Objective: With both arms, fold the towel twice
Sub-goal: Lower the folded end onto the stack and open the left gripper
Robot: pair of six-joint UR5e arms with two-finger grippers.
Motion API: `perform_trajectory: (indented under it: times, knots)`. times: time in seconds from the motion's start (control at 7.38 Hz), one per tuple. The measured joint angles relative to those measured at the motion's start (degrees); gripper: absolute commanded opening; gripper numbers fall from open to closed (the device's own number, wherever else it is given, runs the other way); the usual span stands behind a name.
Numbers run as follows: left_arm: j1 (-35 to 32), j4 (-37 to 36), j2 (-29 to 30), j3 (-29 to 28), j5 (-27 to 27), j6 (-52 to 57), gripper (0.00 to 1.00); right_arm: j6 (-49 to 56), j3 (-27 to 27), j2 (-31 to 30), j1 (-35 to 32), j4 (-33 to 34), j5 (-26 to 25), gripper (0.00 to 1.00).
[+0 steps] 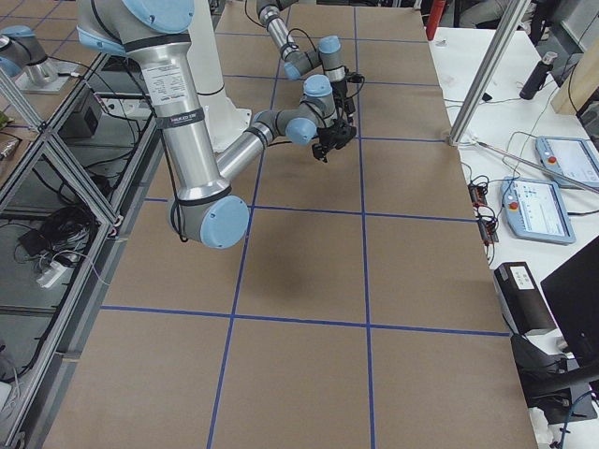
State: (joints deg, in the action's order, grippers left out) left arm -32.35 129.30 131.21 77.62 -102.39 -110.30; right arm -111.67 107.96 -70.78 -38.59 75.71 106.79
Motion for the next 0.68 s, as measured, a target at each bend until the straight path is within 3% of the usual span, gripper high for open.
perform_trajectory:
  times: [0.68]
  knots:
    - [-0.37,-0.01,0.2,-0.04,0.32,-0.21,1.0,-0.04,0.08,-0.06,-0.07,0.0,0.0,1.0]
